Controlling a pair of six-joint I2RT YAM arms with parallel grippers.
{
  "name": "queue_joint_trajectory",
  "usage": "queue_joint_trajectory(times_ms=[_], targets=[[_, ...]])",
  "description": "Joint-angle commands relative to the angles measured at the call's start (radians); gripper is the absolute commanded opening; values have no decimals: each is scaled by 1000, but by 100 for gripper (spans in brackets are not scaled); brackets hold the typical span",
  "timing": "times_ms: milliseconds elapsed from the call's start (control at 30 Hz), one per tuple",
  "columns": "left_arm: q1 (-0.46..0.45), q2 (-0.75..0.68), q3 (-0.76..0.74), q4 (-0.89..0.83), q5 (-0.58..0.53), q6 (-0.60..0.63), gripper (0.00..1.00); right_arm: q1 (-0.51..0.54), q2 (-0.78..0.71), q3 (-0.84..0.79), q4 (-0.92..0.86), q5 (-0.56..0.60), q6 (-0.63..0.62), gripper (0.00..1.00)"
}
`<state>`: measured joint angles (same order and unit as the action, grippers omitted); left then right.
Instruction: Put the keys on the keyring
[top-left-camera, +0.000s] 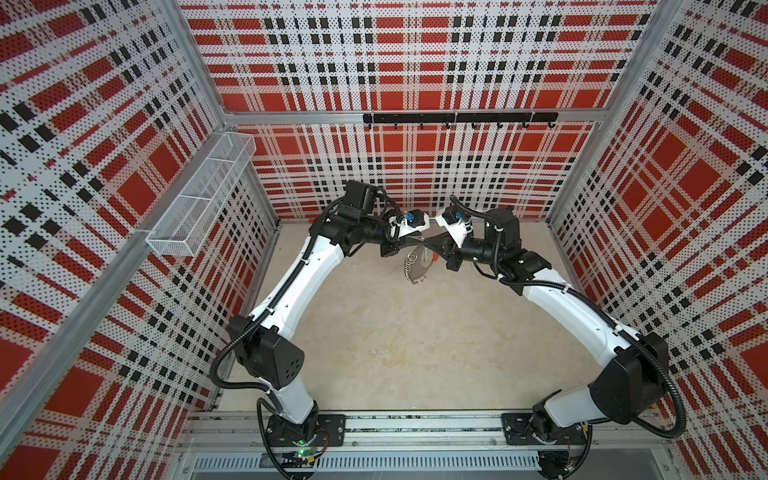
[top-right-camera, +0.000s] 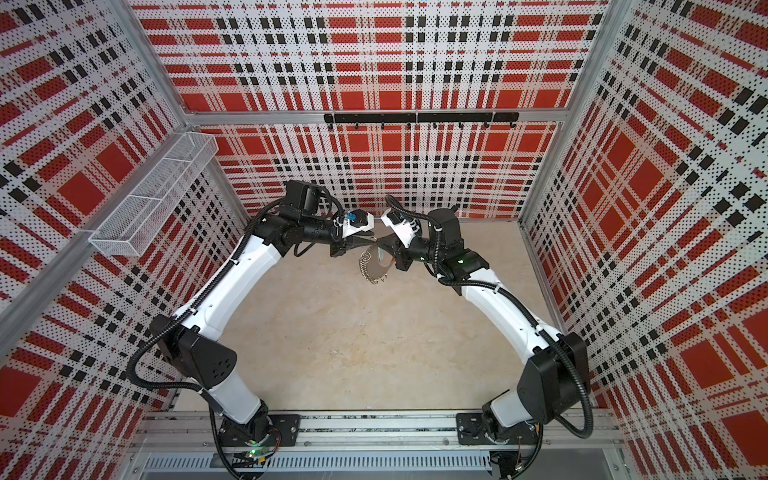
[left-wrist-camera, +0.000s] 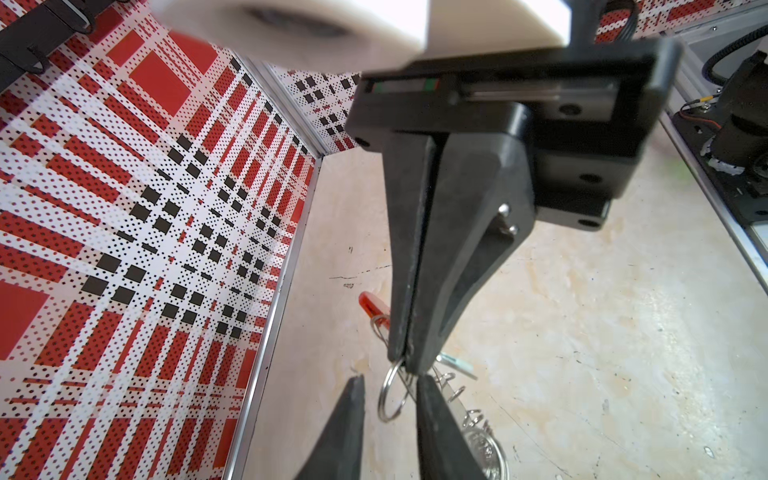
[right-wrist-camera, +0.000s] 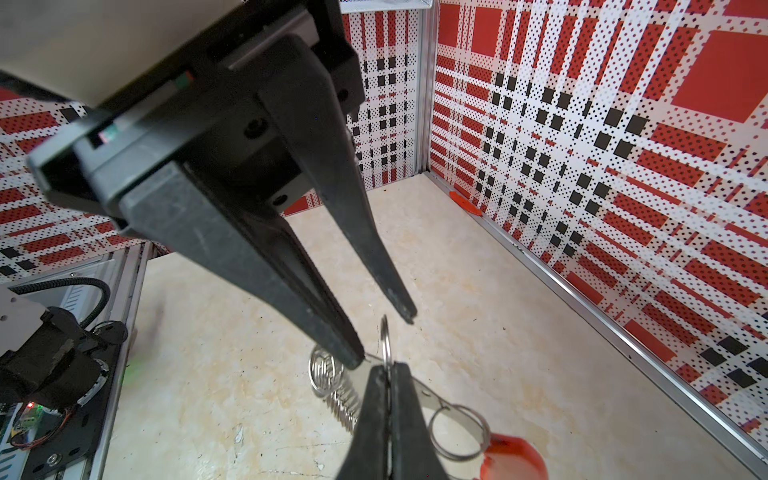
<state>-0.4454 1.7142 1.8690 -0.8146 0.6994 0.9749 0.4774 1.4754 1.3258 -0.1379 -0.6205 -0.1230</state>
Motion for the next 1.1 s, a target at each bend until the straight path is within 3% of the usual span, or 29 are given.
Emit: queue_joint_trajectory(times_ms=[0,233,667,900,1000,1033,1067], targets=[[2,12,31,-41,39,45,28,12,-33,10,45,-17,-32,0],[1,18,31,-43,55,45,26,18,-31,23,35,-17,-35,0],[8,21,32,-41,82,46,0,18,-32,39,43,-10,-31,0],[2,14,16,-43,95,39,0,19,-44,36,66,-10,-18,0],[6,9,-2,-3,118,-51,0,19,-54,21,80,4,5,0],[9,1,-26,50,141,-116,0,19,-60,16,80,12,19,4],[14,-13,-64,127,161,-208,0,19,-68,9,86,18,34,21]])
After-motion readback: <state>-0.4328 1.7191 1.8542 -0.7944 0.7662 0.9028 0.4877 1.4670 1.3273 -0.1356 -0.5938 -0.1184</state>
